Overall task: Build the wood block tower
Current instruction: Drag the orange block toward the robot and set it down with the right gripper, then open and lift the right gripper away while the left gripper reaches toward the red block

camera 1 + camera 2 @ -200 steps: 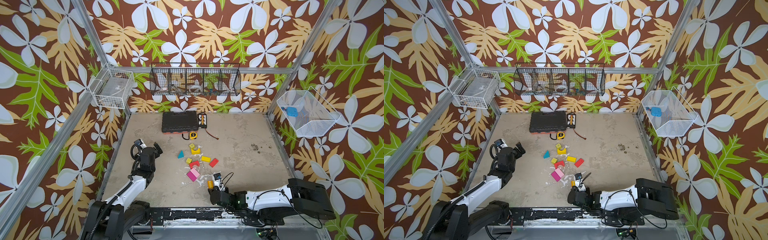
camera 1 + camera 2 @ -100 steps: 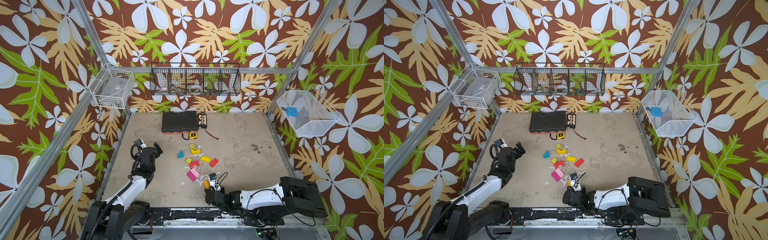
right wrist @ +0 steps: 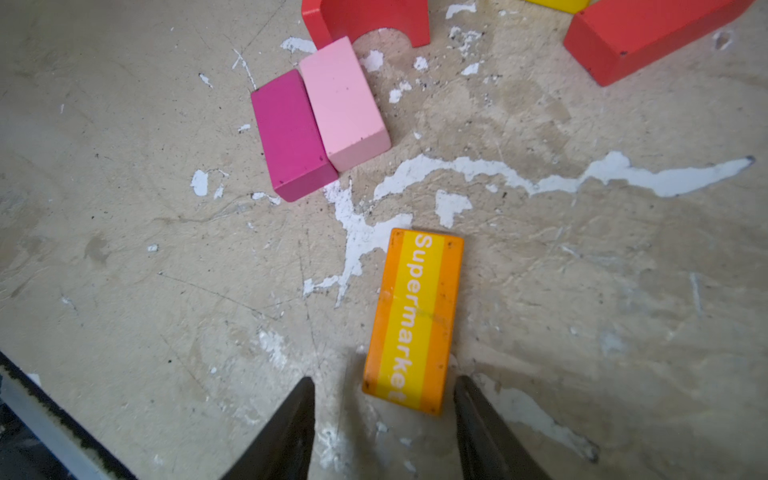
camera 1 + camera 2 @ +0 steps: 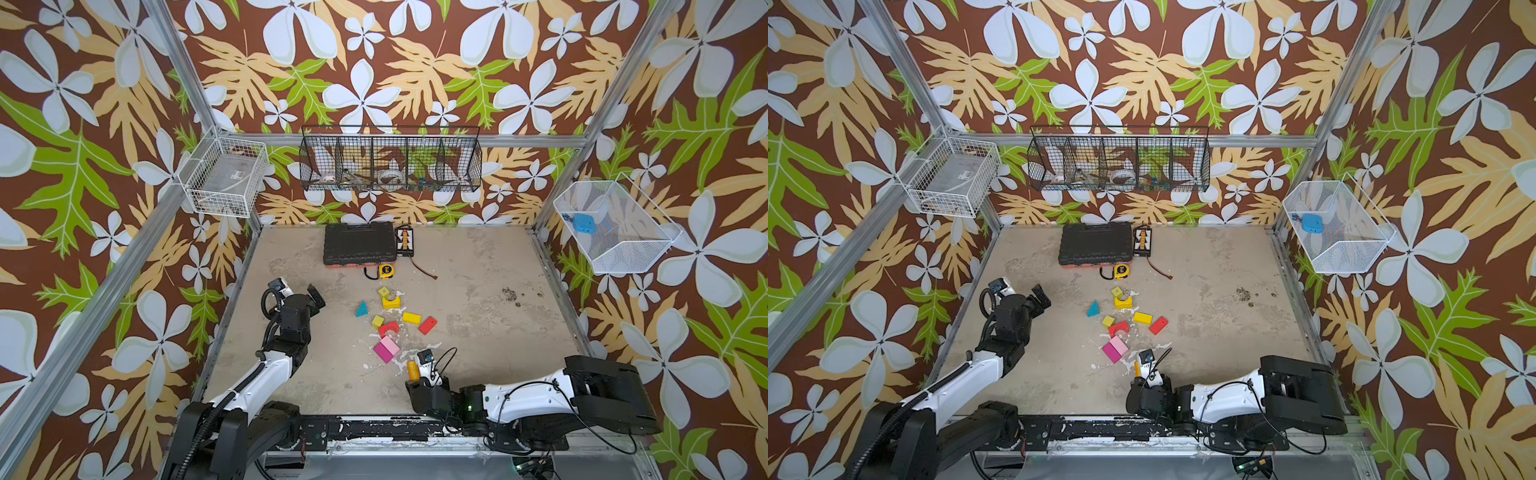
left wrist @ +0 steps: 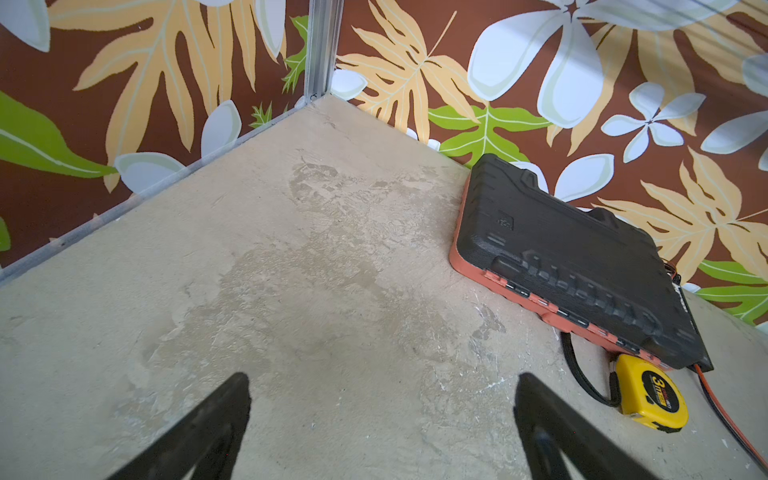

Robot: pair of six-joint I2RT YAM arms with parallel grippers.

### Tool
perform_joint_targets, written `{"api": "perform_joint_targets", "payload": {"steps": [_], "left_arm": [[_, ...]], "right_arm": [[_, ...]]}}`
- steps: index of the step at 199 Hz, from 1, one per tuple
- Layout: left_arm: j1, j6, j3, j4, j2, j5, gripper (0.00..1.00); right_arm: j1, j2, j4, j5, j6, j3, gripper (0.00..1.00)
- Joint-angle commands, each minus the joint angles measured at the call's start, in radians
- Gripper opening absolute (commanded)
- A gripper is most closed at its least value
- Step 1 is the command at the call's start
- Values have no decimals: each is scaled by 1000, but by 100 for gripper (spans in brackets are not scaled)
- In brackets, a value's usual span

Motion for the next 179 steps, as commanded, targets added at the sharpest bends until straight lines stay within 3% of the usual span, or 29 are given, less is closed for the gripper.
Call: {"api": "perform_joint_targets", "payload": {"steps": [1,89,128,137,155,179], "left_arm": [[1,-6,1,5,1,-7,100],[1,-10,-1,4,-4,-10,100],[2,-27,-30,42,-37,-8,100],[10,-45,-24,45,-42,64,99],[16,-23,3,79,-42,278,86],[16,24,62,-11,-76,424,86]], "right_arm": [[2,9,1,10,-2,11,54],[3,30,-7,16,-7,28,52],[1,-68,-142,128,-17,54,57],[-3,-113,-177,171,-39,66,60],[-45,-203,-208,227,-127,86,61],[-208,-310,-203,235,-234,100,58]]}}
